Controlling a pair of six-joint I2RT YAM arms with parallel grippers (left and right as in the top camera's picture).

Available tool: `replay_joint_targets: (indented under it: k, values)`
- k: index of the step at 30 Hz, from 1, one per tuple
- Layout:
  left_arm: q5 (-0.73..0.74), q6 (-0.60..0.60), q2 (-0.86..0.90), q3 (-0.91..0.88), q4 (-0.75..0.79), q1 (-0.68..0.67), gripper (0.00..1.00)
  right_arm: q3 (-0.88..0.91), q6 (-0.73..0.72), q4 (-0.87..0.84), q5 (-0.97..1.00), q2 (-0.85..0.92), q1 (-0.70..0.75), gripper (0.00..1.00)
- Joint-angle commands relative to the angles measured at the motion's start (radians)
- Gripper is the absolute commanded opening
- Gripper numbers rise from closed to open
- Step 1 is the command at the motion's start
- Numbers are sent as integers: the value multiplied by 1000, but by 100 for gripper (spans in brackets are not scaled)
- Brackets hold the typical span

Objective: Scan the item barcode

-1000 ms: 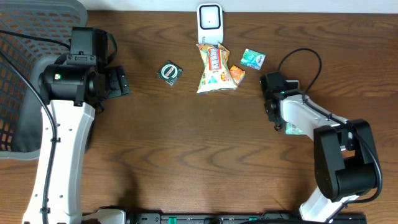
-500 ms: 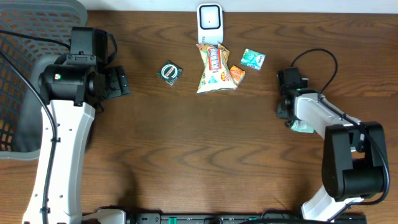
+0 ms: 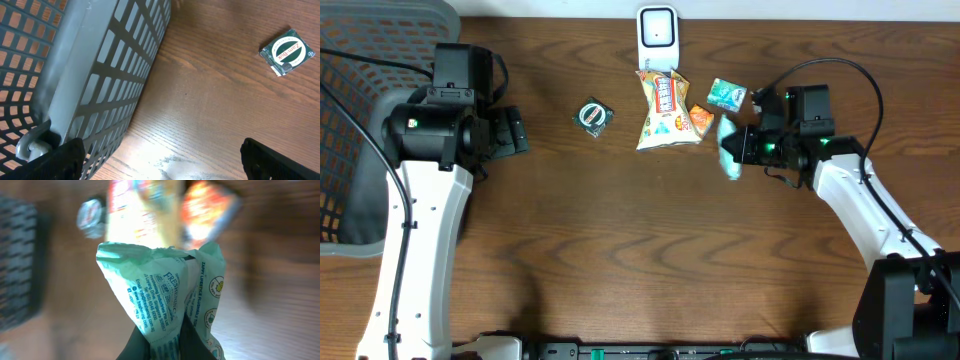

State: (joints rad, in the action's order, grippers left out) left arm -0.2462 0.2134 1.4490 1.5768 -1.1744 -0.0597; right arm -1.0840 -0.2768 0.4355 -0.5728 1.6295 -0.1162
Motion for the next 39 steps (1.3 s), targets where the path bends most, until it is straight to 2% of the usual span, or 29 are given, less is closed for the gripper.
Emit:
replay_joint_targets:
  k: [1, 7, 13, 14, 15, 18, 20, 25, 29, 33, 39]
  values:
    - [-17, 6, -7, 9, -4, 5, 97, -1, -11, 16, -267, 26, -15, 1]
    - [-17, 6, -7, 9, -3, 5, 98, 55, -15, -7, -426, 133, -20, 1]
    - [-17, 6, -7, 9, -3, 5, 98, 63, -19, -14, -360, 252, 12, 1]
    - [-17, 6, -7, 9, -3, 5, 98, 63, -19, -12, -314, 259, 25, 4]
    - [-17, 6, -7, 9, -3, 5, 98, 63, -19, -8, -275, 263, 37, 12]
    - [-17, 6, -7, 9, -3, 5, 98, 57, -18, 11, -238, 254, 80, 39]
    - [-17, 6, -7, 9, -3, 5, 98, 35, -11, 48, -238, 238, 117, 45]
    - [-17, 6, -7, 9, -3, 5, 98, -43, 40, 167, -217, 175, 161, 49]
    - [-17, 6, -7, 9, -3, 5, 98, -74, 39, 245, -31, 131, 138, 49]
    - [-17, 6, -7, 9, -3, 5, 98, -74, 41, 301, 191, 117, 64, 49]
    - [-17, 6, -7, 9, -3, 5, 98, -73, 50, 302, 382, 118, -110, 48]
